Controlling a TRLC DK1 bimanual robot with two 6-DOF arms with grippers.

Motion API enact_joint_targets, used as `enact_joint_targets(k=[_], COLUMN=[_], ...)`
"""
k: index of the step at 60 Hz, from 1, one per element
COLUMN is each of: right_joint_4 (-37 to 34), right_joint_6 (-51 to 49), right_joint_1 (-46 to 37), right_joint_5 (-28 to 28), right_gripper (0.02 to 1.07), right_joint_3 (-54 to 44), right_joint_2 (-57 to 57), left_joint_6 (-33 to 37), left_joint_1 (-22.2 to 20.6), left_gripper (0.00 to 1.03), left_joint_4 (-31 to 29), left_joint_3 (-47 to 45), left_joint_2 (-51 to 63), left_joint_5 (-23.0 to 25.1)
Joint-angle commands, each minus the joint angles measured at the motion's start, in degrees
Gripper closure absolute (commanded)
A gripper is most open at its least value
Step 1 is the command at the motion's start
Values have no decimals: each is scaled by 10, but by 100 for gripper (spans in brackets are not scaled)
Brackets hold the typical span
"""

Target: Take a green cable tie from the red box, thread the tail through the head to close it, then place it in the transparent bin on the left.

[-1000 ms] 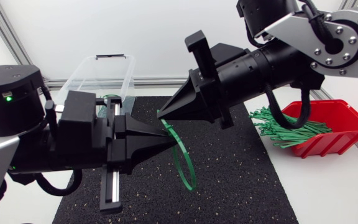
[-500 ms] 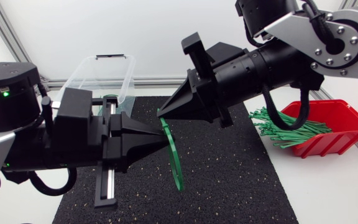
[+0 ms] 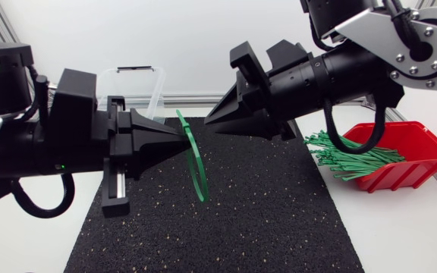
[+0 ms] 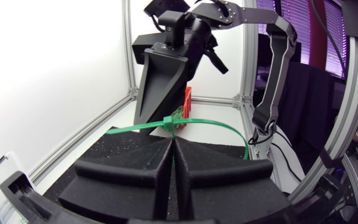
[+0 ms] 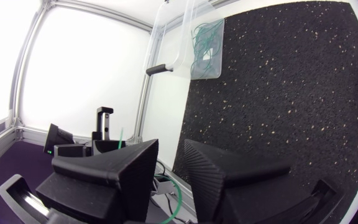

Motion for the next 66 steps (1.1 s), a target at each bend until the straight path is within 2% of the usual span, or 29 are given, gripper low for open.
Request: enact_joint_targets(k=[1, 10, 13, 19, 36, 47, 52, 58, 61, 66], right_joint_4=[-8, -22, -25, -21, -20, -5, 2, 2, 7, 16], right_joint_6=[-28, -64, -84, -126, -179, -206, -217, -225, -232, -248], right_joint_1=[-17, -52, -53, -51, -34, -19, -12, -1, 4, 4], right_joint_5=[13, 41, 81, 160, 263, 333, 357, 383, 394, 419], right_gripper=[67, 67, 68, 68, 67, 67, 67, 67, 67, 67], right_joint_3=[-1, 2, 1, -9, -33, -62, -72, -77, -81, -90], right_joint_2=[-8, 2, 2, -2, -40, -68, -73, -79, -85, -91], left_joint_6=[27, 52, 58, 72, 97, 114, 122, 129, 134, 139], left_joint_1=[15, 26, 34, 60, 156, 216, 222, 223, 223, 230], left_gripper=[100, 100, 100, 100, 100, 100, 89, 82, 82, 71], left_joint_4=[-30, -89, -107, -151, -178, -199, -198, -193, -187, -179], left_joint_3=[39, 73, 90, 134, 236, 311, 328, 341, 346, 362], left_joint_2=[18, 24, 28, 49, 122, 217, 247, 273, 282, 305], left_joint_5=[-5, -43, -77, -110, -234, -290, -329, -373, -386, -406])
